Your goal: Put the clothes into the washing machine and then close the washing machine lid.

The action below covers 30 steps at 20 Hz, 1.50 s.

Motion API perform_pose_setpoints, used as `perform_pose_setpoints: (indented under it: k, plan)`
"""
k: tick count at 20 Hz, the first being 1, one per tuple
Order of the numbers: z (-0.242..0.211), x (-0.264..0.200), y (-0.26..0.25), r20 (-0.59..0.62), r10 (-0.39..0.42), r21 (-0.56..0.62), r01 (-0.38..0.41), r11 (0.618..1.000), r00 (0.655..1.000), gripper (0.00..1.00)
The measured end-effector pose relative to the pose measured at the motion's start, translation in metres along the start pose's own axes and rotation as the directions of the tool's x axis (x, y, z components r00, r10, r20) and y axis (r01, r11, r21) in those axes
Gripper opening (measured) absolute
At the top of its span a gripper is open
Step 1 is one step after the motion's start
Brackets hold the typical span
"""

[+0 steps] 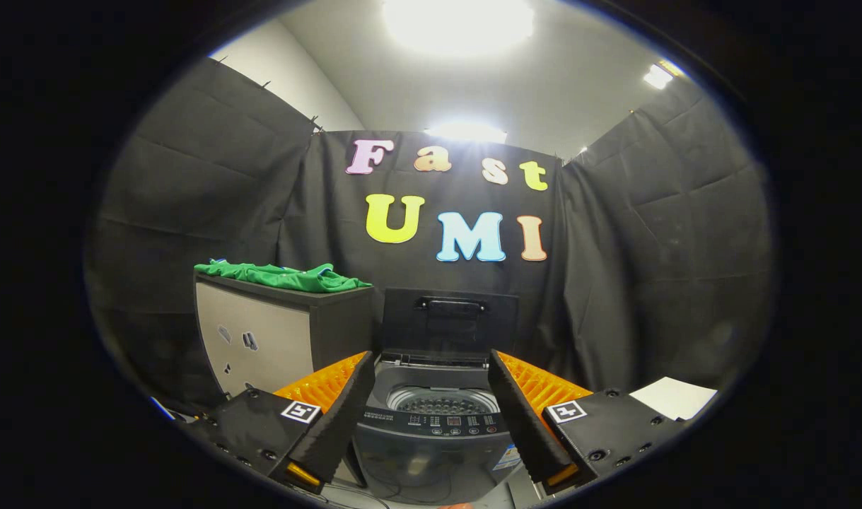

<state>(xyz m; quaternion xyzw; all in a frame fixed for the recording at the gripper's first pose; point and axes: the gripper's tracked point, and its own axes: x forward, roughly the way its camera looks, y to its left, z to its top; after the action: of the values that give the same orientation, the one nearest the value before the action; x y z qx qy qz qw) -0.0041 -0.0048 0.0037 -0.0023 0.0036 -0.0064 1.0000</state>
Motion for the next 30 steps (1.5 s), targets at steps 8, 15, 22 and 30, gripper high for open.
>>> perform_pose_setpoints:
  k: [8, 15, 22, 30]
  plan:
    - [0.01, 0.001, 0.002, 0.008, 0.006, -0.006, -0.006, 1.0, 1.0, 1.0]
    - [0.023, 0.006, 0.001, 0.021, 0.009, -0.015, -0.008, 1.0, 1.0, 1.0]
    - [0.051, 0.021, 0.024, 0.023, 0.07, 0.014, -0.07, 0.997, 0.997, 1.0]
    - [0.107, 0.082, 0.066, -0.004, 0.173, 0.04, -0.172, 0.984, 0.985, 1.0]
